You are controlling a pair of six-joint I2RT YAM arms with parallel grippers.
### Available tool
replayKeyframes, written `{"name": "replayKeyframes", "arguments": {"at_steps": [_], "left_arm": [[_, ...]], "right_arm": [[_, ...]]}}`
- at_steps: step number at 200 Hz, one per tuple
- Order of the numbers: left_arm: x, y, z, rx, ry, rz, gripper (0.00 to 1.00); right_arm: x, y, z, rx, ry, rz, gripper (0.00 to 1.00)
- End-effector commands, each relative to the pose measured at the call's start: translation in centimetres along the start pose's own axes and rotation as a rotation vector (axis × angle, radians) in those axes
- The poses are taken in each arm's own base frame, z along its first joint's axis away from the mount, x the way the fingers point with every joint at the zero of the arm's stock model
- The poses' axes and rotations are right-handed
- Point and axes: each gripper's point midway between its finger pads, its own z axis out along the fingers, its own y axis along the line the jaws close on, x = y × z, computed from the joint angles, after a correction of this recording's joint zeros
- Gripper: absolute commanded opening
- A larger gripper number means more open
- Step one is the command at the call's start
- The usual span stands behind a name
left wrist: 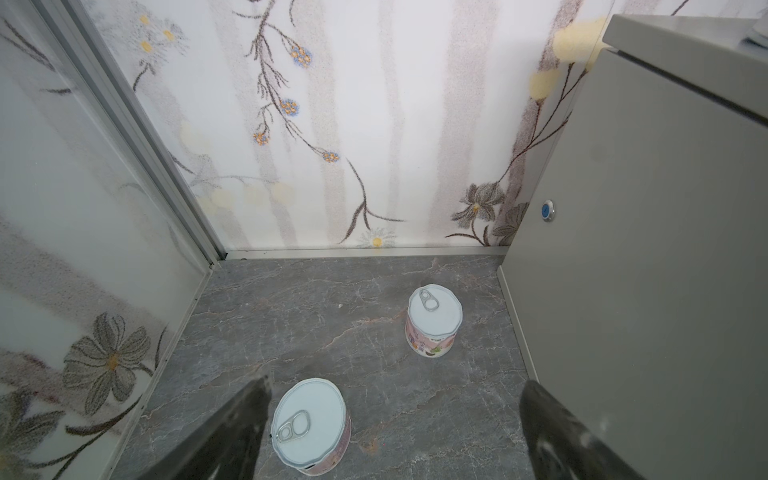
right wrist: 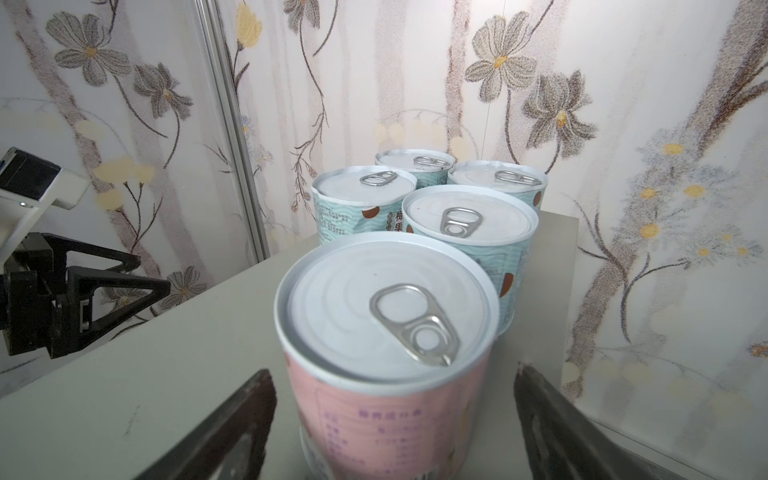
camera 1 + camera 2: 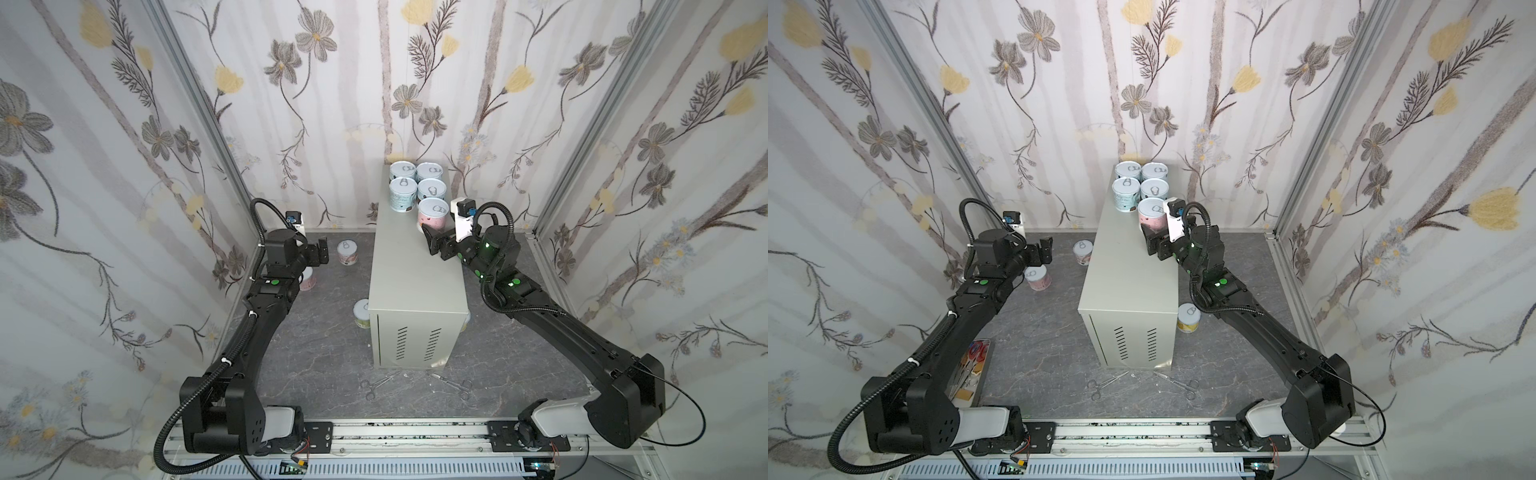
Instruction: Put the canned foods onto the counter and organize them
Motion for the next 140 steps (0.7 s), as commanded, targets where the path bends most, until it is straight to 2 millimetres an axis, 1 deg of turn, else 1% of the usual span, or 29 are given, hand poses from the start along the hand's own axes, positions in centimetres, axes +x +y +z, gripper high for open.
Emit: {"name": "replayKeyframes", "arguments": {"at_steps": [1,140], "left_arm": [[-0.75,-0.02,0.05,0.001,-0.025,0.014,0.95],[-0.4,-0.01,0.11,0.002,-0.017,0.018,0.95]], "right_arm": [[0.53,0.18,0.04,-0.008,0.018,-0.004,0.89],[0.89,0.09,0.03,-0.003,0.029,-0.006,0.85]]}}
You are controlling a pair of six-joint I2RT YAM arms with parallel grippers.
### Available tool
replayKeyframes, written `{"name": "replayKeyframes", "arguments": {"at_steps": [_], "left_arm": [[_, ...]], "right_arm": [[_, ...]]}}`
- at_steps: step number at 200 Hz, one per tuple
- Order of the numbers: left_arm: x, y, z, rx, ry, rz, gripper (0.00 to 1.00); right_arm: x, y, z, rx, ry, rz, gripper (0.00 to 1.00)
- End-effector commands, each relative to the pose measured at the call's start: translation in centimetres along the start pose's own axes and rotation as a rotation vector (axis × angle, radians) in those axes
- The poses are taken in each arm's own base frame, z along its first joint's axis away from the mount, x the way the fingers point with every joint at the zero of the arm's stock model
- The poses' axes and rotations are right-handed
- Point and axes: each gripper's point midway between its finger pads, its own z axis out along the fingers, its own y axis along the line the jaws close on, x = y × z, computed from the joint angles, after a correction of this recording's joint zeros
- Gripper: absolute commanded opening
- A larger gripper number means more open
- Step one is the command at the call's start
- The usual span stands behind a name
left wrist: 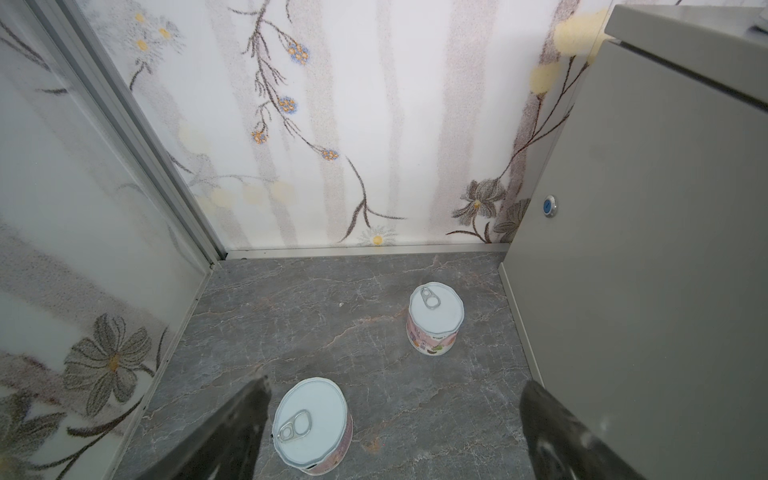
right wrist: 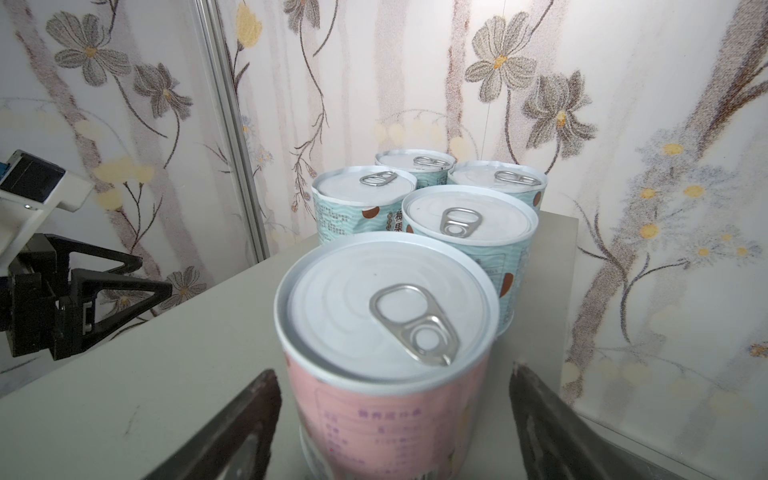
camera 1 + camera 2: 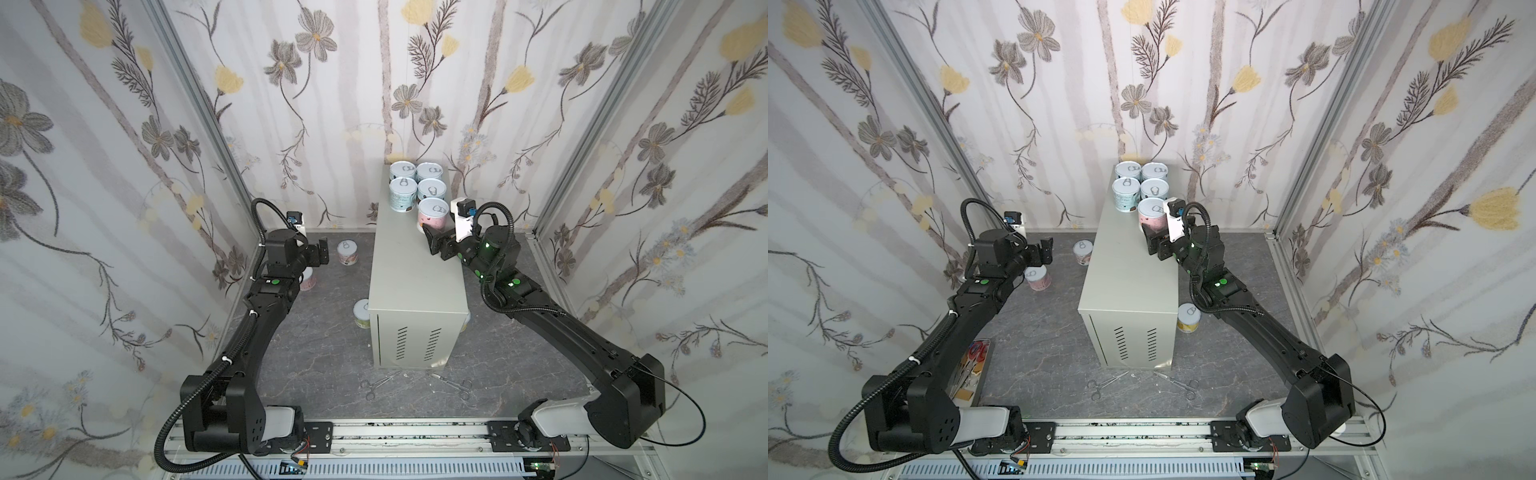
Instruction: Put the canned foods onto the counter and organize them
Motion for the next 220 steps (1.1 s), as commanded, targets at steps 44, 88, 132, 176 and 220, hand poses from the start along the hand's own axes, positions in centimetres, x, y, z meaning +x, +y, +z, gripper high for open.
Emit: {"name": "replayKeyframes", "arguments": {"at_steps": [44,88,132,176,220], "left_arm": [[-0.6,-0.02,-0.01,0.002,-0.022,0.011,0.95],[-0.48,-0.14,0.03,0.007,-0.018,0.012,0.95],[-0.49,-0.25,0.24,0.014,-0.017,0.01,0.95],[-0.53,-0.27,0.22,0.017,-0.017,0.009,0.95],[-0.45,-0.31,0.19,0.018,-0.014,0.009,0.95]], "right_arm": [[0.94,0.06,0.07,-0.001,0.03,-0.006,0.85],[0.99,0.06,-0.01,0.0,0.033,-0.01,0.84],[0.52,0.03,-0.19,0.001,0.022,-0.021,0.82],[0.54,0.05,-0.25,0.0,0.023,-0.023,0.81],[0.26,-0.05,-0.33,0.005,0.015,-0.028,0.79]]}}
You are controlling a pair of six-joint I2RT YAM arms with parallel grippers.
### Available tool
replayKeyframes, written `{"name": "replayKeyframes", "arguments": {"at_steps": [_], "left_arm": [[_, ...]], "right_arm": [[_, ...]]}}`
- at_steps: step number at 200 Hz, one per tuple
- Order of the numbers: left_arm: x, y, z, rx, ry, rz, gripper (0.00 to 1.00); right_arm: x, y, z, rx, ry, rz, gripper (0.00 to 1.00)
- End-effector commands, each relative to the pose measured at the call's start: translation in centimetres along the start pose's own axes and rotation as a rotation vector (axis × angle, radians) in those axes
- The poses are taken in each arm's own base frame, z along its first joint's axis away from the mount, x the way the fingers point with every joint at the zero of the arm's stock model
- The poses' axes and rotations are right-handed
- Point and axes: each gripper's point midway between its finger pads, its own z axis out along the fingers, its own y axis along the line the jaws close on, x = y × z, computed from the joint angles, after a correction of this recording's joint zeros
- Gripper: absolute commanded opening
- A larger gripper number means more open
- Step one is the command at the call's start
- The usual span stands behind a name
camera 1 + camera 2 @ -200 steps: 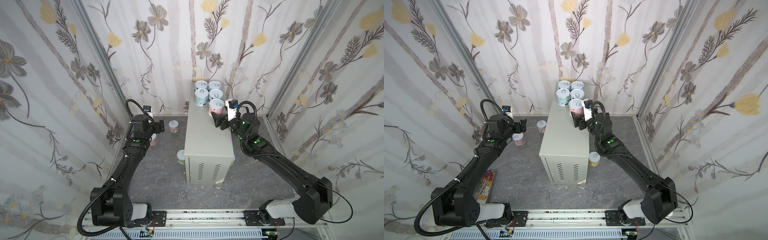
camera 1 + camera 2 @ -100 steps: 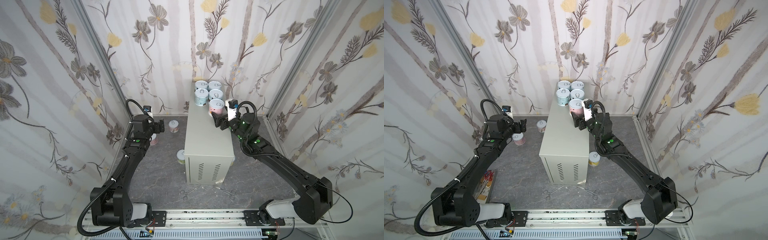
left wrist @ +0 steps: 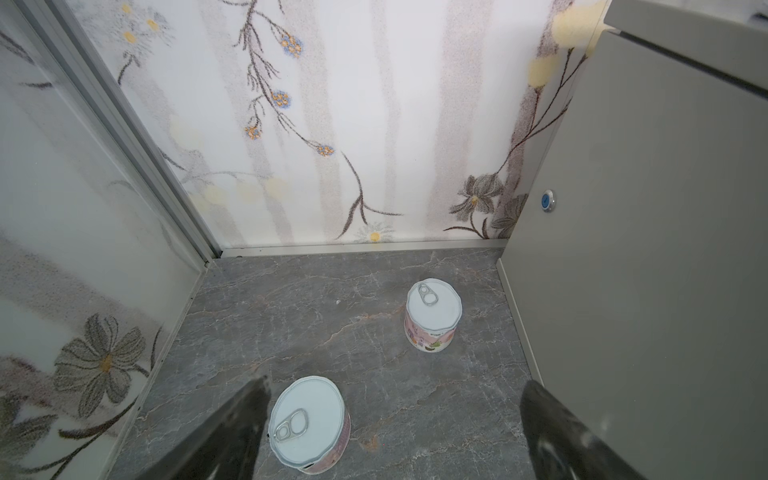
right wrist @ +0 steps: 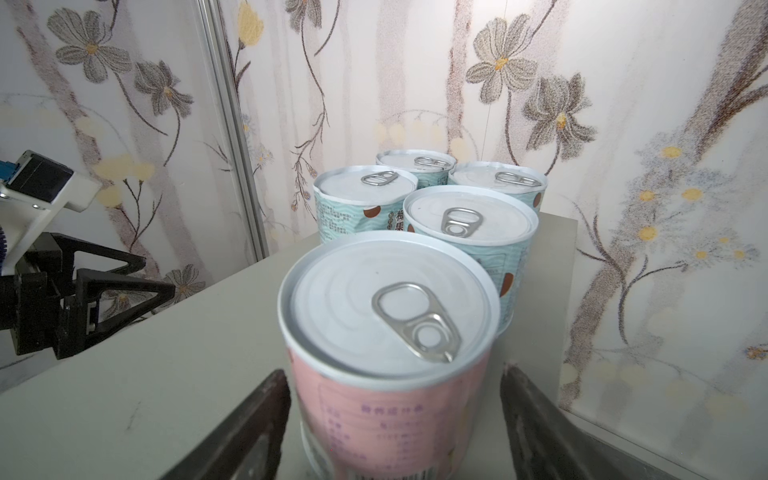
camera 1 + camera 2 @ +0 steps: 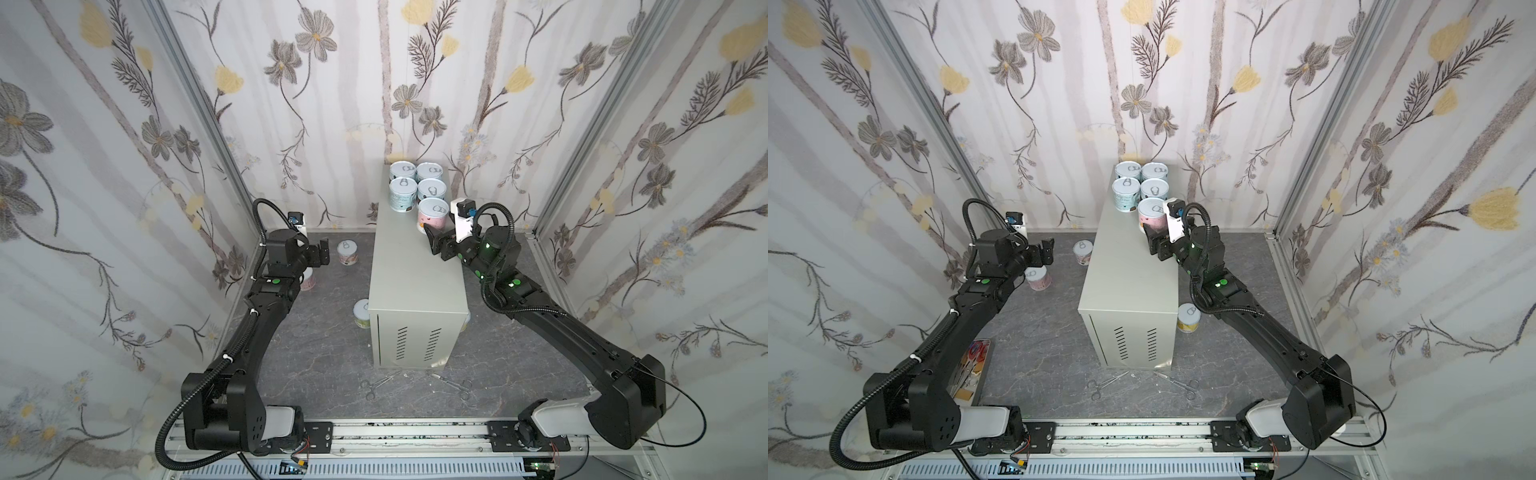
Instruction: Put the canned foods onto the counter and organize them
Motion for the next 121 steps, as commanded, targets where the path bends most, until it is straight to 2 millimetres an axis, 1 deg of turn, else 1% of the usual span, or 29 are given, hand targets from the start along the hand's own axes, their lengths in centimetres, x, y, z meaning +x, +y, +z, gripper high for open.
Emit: {"name": "replayKeyframes", "arguments": {"at_steps": [1,59,95,102,121], "left_arm": [[-0.79,-0.14,-0.09,0.008,-0.025,0.007,0.95],[-0.41,-0.15,0.12,0.01,-0.014,0.005,0.95],[-0.42,-0.14,0.12,0.009,-0.015,0.004,0.95],[-0.37,-0.19,0.13,0.01,-0.014,0.004,0.95],[-0.24,-0.17,0.08,0.011,-0.011,0.005,0.95]], "right_arm": [[0.27,-0.08,-0.2,0.005,0.016,-0.017,0.79],[0.43,-0.19,-0.4,0.011,0.02,-0.018,0.77],[0.15,-0.19,-0.53,0.011,0.014,-0.02,0.76],[0.11,0.09,-0.53,-0.006,0.012,-0.021,0.77],[0.11,0.6,-0.47,-0.034,0.008,-0.018,0.87]]}}
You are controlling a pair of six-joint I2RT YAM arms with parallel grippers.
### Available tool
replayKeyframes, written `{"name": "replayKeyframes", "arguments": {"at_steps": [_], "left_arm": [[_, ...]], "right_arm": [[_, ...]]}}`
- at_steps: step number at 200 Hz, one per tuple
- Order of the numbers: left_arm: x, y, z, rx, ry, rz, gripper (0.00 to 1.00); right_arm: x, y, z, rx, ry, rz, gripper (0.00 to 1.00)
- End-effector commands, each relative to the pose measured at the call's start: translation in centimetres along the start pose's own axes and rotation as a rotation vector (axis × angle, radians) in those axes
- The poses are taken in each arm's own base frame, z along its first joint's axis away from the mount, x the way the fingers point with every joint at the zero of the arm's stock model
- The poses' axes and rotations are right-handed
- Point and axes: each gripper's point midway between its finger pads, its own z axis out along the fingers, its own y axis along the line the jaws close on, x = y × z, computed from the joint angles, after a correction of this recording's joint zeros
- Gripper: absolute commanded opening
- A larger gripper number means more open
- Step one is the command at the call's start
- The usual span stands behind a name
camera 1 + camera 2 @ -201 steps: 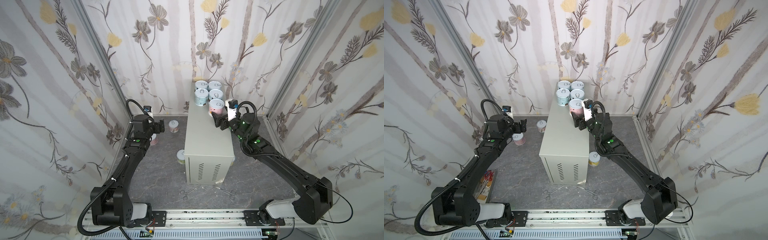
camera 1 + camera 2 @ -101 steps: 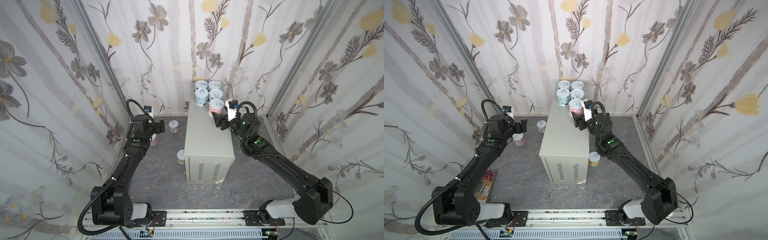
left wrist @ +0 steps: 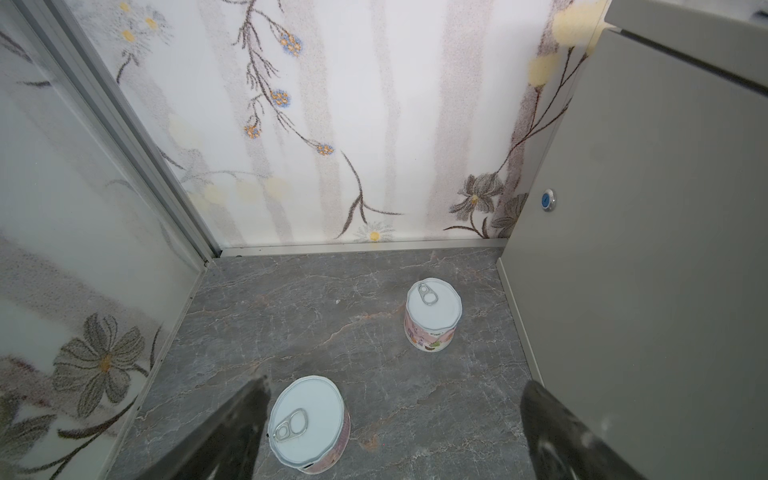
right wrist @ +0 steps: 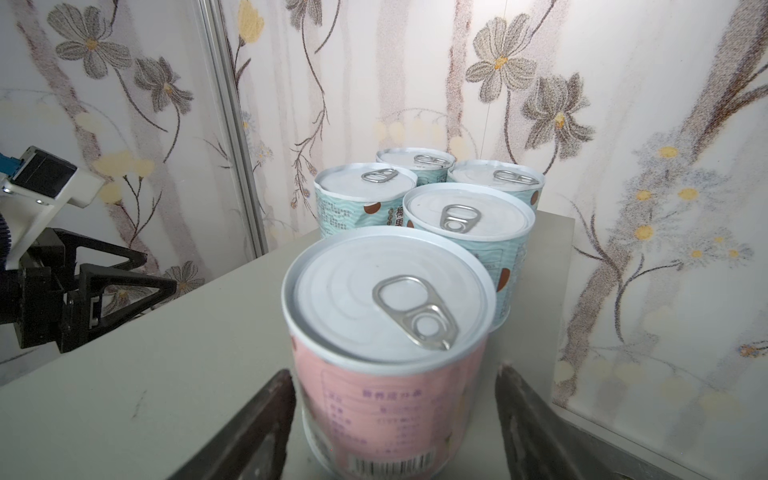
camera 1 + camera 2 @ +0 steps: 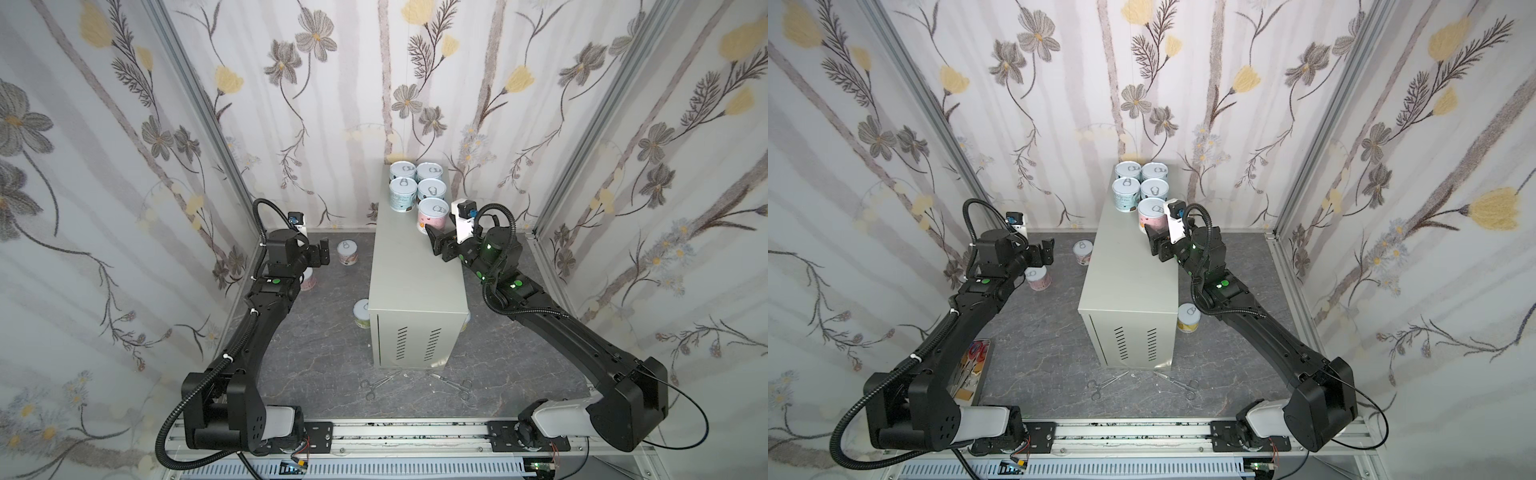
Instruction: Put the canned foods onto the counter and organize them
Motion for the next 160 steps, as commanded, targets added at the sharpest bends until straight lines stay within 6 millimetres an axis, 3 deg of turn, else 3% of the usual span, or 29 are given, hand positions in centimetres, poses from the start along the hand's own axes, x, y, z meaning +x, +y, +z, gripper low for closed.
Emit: {"name": "replayKeyframes", "arguments": {"at_steps": [1,55,160], "left_arm": [[-0.3,-0.2,0.0,0.011,-0.013,0.005,0.95],[-0.1,0.0,-0.1,0.003,-0.007,0.013,0.95],[0.1,0.0,-0.1,-0.002,-0.005,0.018,0.95]], "right_arm": [[0.1,0.6,-0.1,-0.035,0.005,-0.011,0.87],[-0.1,0.5,0.4,-0.029,-0.012,-0.003,0.92],[-0.5,0.1,2.0,-0.01,-0.014,0.012,0.86]]}}
